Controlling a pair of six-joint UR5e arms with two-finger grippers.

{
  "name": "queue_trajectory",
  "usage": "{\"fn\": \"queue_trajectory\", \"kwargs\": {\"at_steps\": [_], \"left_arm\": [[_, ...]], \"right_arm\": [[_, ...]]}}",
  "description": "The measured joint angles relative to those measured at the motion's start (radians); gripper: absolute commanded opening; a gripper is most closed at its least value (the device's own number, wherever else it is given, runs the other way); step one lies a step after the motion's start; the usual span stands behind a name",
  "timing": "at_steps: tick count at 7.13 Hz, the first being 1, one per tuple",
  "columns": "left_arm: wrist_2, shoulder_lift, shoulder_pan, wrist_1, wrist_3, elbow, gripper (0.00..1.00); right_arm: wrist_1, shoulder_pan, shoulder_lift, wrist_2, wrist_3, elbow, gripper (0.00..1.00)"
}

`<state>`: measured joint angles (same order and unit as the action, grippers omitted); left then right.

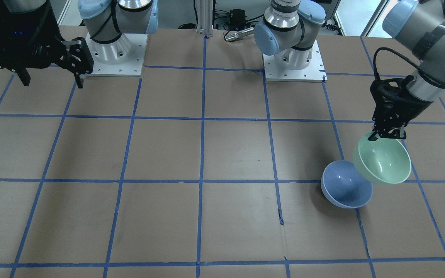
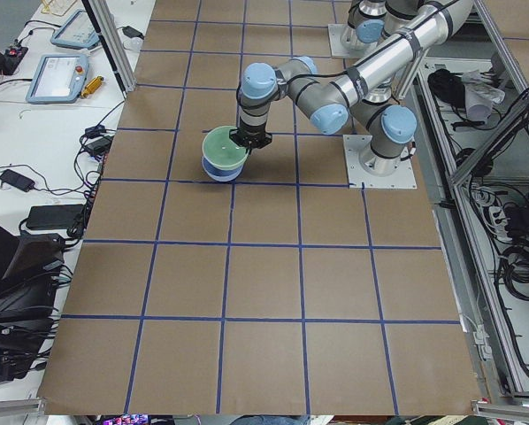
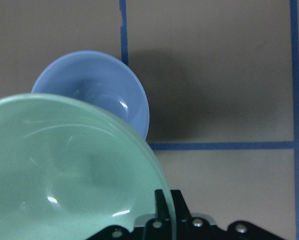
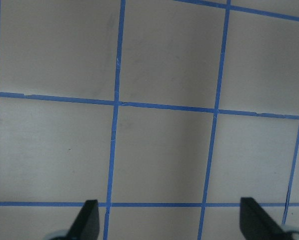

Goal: Stack green bowl on blue bowl
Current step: 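Carry the green bowl with the left gripper over the blue bowl, then lower the green bowl into the blue bowl and open the left gripper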

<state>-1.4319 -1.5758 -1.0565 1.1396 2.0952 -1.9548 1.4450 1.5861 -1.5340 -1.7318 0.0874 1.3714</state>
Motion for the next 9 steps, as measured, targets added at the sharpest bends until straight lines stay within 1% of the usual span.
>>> {"fn": "queue_trajectory", "kwargs": {"at_steps": [2, 3, 6, 7, 8, 9], "left_arm": [[-0.032, -0.027, -0.093, -0.114, -0.119, -0.034, 0.00], [-0.054, -0.043, -0.122, -0.167, -0.140, -0.043, 0.00], [-0.072, -0.083, -0.139, -0.222, -0.149, -0.048, 0.00], [-0.077, -0.090, -0.139, -0.227, -0.149, -0.049, 0.43], [-0.081, -0.093, -0.139, -0.229, -0.149, -0.051, 0.99], [-0.084, -0.094, -0.139, -0.226, -0.149, -0.050, 1.00]], "right_arm": [[0.000, 0.000, 0.000, 0.000, 0.000, 0.000, 1.00], [0.000, 0.000, 0.000, 0.000, 0.000, 0.000, 1.00], [0.000, 0.000, 0.000, 0.000, 0.000, 0.000, 1.00], [0.000, 0.000, 0.000, 0.000, 0.000, 0.000, 1.00], [0.000, 0.000, 0.000, 0.000, 0.000, 0.000, 1.00], [0.000, 0.000, 0.000, 0.000, 0.000, 0.000, 1.00]]}}
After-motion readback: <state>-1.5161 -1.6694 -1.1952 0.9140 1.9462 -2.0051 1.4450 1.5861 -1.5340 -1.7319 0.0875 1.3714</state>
